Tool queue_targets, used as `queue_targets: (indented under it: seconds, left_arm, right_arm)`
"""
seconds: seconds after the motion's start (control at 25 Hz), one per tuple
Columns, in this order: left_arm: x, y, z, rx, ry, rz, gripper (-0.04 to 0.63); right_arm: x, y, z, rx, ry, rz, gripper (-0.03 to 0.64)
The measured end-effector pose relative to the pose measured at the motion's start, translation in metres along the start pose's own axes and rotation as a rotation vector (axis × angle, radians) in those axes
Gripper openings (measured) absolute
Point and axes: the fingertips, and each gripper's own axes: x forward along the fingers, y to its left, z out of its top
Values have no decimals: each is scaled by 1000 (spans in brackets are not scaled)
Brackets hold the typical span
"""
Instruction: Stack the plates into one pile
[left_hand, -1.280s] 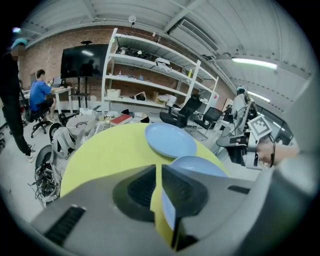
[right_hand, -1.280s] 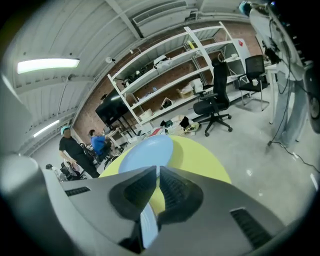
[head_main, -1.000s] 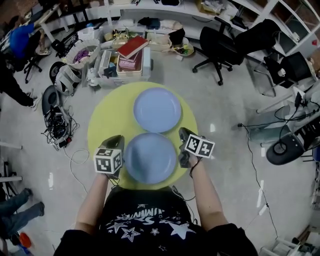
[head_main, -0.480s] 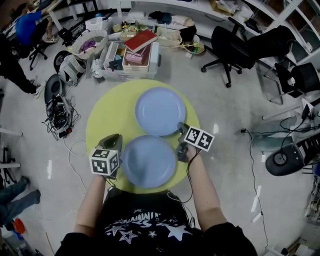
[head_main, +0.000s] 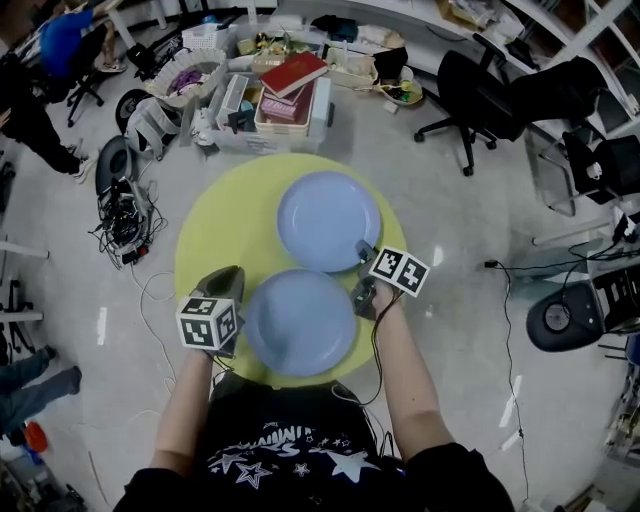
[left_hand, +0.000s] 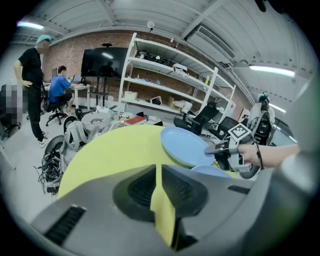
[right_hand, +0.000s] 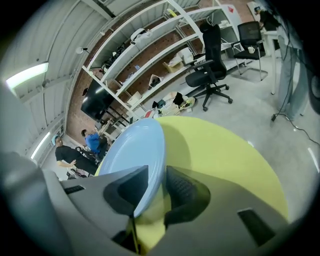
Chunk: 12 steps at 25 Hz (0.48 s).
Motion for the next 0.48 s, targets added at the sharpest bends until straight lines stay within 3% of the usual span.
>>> queue_targets:
  seconds: [0.28, 0.48]
  left_arm:
    - [-1, 0, -7, -9, 8, -2, 44]
    - [-3, -5, -9, -12, 8, -13, 44]
  right_arm:
    - [4, -5, 1, 7, 3, -61, 68]
    - [0, -4, 6, 139, -57, -40, 43]
